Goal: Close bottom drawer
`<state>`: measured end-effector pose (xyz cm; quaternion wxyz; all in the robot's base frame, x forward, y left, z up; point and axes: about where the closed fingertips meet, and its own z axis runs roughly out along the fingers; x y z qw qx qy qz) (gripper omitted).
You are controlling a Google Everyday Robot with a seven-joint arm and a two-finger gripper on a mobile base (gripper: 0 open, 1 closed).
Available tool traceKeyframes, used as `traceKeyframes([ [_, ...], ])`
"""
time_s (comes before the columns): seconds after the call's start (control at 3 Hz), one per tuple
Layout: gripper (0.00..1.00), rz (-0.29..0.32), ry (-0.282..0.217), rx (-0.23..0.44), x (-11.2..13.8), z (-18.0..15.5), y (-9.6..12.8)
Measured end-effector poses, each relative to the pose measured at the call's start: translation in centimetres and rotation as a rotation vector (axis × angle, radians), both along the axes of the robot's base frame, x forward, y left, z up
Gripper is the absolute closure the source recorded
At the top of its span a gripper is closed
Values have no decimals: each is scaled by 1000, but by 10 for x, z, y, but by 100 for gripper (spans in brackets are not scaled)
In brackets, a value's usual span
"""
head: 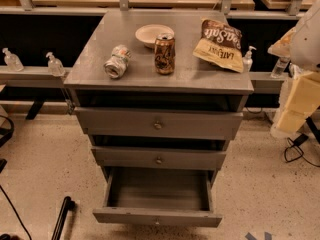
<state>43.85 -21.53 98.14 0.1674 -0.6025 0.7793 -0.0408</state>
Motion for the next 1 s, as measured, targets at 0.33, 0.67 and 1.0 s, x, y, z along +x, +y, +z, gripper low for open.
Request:
traceKeyframes([
  [0.33, 0, 0, 0, 0, 0, 0, 0],
  [0.67, 0, 1, 21, 85, 3, -40, 7],
  [1.0, 0, 10, 102, 274, -6, -128, 38],
])
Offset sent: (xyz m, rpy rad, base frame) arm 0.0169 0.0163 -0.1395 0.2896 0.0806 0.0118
